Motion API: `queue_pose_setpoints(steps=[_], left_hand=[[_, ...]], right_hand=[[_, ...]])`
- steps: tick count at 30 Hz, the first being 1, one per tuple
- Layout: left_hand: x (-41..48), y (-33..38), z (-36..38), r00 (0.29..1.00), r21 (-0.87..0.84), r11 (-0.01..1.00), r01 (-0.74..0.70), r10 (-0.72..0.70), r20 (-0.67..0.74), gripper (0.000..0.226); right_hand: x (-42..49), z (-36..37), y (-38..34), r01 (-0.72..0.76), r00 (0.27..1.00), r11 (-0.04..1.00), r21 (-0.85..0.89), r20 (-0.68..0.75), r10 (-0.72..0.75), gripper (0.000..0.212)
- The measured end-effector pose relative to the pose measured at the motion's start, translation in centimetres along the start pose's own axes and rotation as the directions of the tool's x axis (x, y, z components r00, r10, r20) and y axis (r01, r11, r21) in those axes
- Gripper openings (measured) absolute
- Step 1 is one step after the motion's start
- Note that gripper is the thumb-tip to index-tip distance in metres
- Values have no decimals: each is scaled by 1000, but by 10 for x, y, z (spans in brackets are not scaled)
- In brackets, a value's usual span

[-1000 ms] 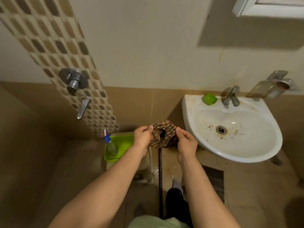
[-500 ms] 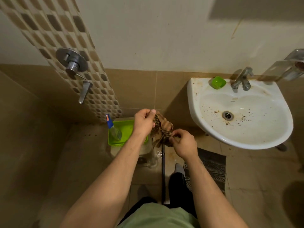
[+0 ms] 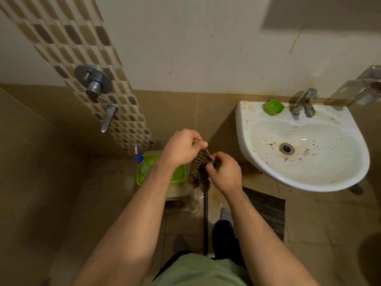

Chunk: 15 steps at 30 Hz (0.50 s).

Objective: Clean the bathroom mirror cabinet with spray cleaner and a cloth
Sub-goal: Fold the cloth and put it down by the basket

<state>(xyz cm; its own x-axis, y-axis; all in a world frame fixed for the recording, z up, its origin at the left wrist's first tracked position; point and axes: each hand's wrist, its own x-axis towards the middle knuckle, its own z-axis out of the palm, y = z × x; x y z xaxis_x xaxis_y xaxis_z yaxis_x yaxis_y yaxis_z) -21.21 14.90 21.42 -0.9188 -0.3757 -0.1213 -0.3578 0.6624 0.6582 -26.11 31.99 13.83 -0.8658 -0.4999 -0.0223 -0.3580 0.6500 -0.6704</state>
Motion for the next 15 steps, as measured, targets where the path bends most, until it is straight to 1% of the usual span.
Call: queue_pose_setpoints(steps=[2,3,5,6,7,8,9,10,11,12,13,14,15], left_hand=[[-1,-1,-11,999,3,1000,-18,18,-28,16],[-2,-2,-17,999,8,1000,-23,23,-29,17],[-1,-5,-27,1000,2,1000,-15,15,2,21],[-1,-7,-31,1000,-28,1000,1,0,18,24],[-1,-9,-35,999,-91,996,24,-21,29,28],[-2,-10,-38,998,-195,980,50,-44,34,33],[-3,-10,-42,997,-328,942,75,-68,32,38],[-3,-9,-45,995,-475,875,92,-95,18,40],[-4,-9,-50,992,-622,778,89,-123,-12,39],[-4,-9,-55,989,-769,638,52,-139,-48,35],[-1,-10,-59,988,-894,448,-6,-133,-73,32],[3,-12,-58,994,-968,249,-37,-88,-61,35],[6,-12,-54,1000,-991,136,4,-15,2,45]], right_hand=[[0,-1,5,-76,992,996,-52,95,81,12],[0,-3,7,-115,983,992,-46,142,120,14],[2,-9,12,-174,957,985,24,242,163,16],[4,-16,12,-178,944,981,78,293,148,19],[6,-25,11,-174,933,975,140,340,118,26],[8,-35,8,-167,924,963,209,374,79,36],[10,-46,3,-166,918,944,285,394,42,46],[12,-57,-2,-164,913,920,355,408,5,54],[14,-69,-9,-155,906,899,408,422,-35,57],[18,-81,-14,-141,900,880,454,429,-77,56],[24,-94,-19,-140,892,835,531,434,-126,53],[31,-105,-22,-160,888,757,634,428,-171,50],[41,-114,-22,-212,883,642,737,427,-198,46]])
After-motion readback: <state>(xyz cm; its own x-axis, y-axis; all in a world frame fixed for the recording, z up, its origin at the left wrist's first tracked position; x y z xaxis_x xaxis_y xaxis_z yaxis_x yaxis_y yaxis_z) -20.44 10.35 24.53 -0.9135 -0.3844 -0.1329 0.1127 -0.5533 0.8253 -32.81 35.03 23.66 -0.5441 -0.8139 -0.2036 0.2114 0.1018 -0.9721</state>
